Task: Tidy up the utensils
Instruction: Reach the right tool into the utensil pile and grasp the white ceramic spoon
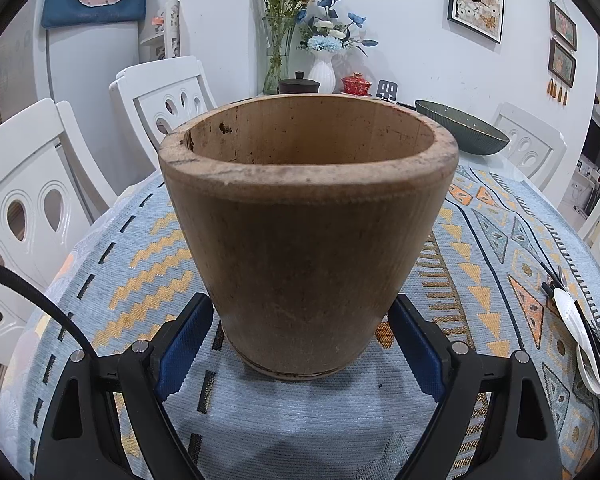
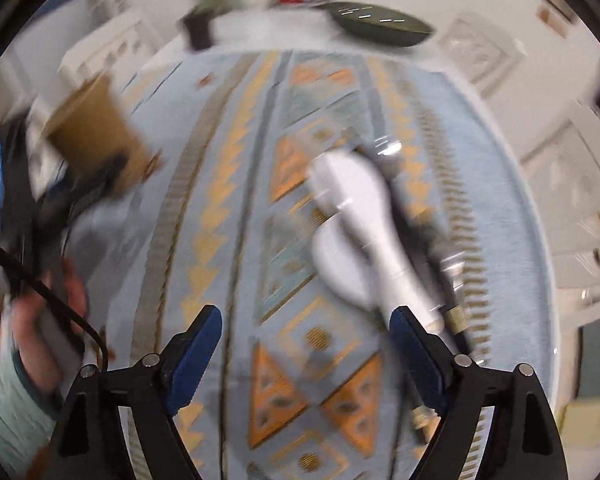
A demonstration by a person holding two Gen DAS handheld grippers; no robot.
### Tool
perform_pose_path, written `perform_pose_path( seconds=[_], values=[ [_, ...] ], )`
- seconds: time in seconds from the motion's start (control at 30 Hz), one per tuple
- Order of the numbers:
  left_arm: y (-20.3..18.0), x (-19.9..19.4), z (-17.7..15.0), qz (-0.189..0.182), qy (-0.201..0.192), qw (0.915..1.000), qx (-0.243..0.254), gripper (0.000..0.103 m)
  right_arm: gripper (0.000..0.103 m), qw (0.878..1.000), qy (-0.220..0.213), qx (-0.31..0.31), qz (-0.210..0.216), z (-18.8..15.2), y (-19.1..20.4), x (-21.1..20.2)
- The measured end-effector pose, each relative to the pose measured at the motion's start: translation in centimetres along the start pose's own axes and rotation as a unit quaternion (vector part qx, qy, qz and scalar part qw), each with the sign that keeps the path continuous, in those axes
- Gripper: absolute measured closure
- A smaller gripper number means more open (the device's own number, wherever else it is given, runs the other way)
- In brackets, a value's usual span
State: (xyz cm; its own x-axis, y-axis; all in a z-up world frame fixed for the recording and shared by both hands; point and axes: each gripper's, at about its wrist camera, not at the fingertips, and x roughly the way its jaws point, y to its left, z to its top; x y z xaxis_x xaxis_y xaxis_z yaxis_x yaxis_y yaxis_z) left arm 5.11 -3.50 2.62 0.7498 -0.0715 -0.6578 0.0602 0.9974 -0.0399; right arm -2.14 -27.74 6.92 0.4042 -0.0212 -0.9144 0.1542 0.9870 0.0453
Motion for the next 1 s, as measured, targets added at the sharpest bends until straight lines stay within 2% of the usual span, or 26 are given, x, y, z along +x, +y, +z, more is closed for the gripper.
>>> perform_pose_path(
  seconds=[0.03,0.07,0.1,0.4,0.5,0.6,0.7,0.87,1.0],
  values=[
    [0.0,0.0,0.0,0.000,0.000,1.0000,0.000,0.013,0.032,1.000,-0.005,0.017,0.005,0.5,-1.1,-0.2],
    [-0.1,0.0,0.1,0.000,0.000,1.0000,0.000,0.013,0.043,0.999,-0.007,0.032,0.009,1.1,-1.8,-0.1],
    [0.0,0.0,0.1,0.000,0.000,1.0000,0.000,0.013,0.048,0.999,-0.006,0.042,0.011,1.9,-2.6,0.0],
    [0.0,-0.1,0.1,0.001,-0.002,1.0000,-0.002,0.013,0.049,0.995,0.059,0.058,0.061,5.7,-5.5,3.7],
    [0.1,0.0,0.1,0.000,-0.002,1.0000,-0.002,0.012,0.050,0.989,0.098,0.066,0.091,6.2,-6.3,5.6],
    [0.1,0.0,0.1,0.001,-0.001,1.0000,-0.002,0.012,0.050,0.984,0.126,0.074,0.098,6.5,-7.1,7.3],
    [0.1,0.0,0.1,0.000,-0.002,1.0000,-0.002,0.012,0.051,0.975,0.156,0.086,0.130,6.8,-7.5,8.8],
    [0.2,0.0,0.1,0.002,-0.002,1.0000,-0.001,0.012,0.052,0.974,0.164,0.072,0.138,7.9,-6.8,9.6],
    [0.2,0.1,0.1,0.002,-0.002,1.0000,-0.002,0.012,0.051,0.978,0.162,0.052,0.124,8.8,-5.7,10.0]
  ],
)
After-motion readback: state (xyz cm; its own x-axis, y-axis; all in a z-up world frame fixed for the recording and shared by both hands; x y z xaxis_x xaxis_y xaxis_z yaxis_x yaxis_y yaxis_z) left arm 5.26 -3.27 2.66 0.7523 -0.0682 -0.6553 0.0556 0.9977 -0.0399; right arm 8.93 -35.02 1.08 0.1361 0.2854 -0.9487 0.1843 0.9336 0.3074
